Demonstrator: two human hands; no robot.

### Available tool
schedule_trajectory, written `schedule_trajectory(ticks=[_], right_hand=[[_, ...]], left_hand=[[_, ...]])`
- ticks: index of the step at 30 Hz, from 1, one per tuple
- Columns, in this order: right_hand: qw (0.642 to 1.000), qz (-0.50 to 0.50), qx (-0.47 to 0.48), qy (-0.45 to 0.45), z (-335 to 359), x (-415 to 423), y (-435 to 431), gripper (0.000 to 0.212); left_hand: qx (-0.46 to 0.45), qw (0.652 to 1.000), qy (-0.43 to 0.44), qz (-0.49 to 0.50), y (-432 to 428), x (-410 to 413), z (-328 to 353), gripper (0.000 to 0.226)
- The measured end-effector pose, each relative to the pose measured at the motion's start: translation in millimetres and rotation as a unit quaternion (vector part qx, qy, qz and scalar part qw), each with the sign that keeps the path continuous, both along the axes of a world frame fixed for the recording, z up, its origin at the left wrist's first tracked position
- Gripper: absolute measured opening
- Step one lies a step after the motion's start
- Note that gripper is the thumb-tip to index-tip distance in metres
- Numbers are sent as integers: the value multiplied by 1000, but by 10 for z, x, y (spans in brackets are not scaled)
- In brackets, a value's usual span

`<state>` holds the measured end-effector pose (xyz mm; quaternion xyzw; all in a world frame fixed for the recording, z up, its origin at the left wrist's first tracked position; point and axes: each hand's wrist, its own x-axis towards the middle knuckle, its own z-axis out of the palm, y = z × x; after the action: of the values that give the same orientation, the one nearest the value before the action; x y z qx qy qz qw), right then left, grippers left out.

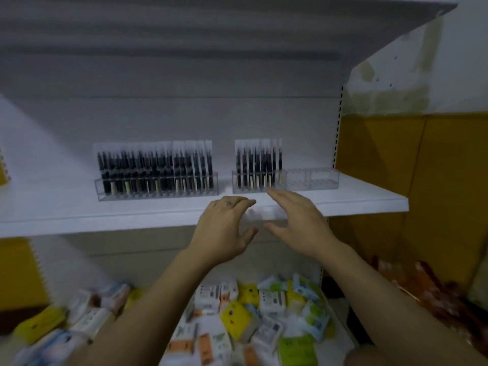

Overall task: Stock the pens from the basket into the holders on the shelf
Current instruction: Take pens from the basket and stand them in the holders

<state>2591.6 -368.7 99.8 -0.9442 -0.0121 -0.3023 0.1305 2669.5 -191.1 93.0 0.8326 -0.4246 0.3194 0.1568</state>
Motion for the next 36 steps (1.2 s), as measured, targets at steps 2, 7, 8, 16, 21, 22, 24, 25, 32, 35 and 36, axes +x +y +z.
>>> schedule_trajectory(ticks=[2, 7, 8, 16, 21, 22, 24, 25, 32, 35, 36], right_hand=[[1000, 3, 1, 28, -213, -81, 57, 76], [994, -5, 28, 103, -730, -179, 110, 79], [993, -10, 32, 117, -841, -186, 110, 80], [971, -4, 69, 228, -1874, -196, 161, 81], [951, 5, 90, 296, -2463, -196, 206, 80], [946, 4, 94, 310, -2585, -207, 212, 80], [935, -1, 106, 338, -2818, -225, 234, 79], [929, -1, 113, 353, -2923, -222, 255, 78], [894, 13, 146, 423, -3440, -165, 440, 77], [878, 14, 145, 456, -3648, -218, 478, 74], [871, 14, 150, 467, -3698, -220, 481, 70]], left_hand=[[13, 1000, 26, 5, 54, -60, -190, 60], [46, 996, 72, 11, 161, -151, -594, 62], [51, 995, 86, 14, 181, -156, -690, 62], [89, 965, 242, 47, 306, -231, -1714, 66], [107, 950, 289, 52, 339, -256, -2229, 66], [111, 947, 298, 53, 343, -271, -2326, 67], [117, 937, 323, 55, 351, -309, -2528, 67], [120, 931, 339, 57, 356, -331, -2639, 67], [114, 881, 453, 82, 500, -391, -3225, 66], [110, 859, 490, 100, 557, -360, -3397, 64], [114, 852, 499, 105, 572, -357, -3464, 63]])
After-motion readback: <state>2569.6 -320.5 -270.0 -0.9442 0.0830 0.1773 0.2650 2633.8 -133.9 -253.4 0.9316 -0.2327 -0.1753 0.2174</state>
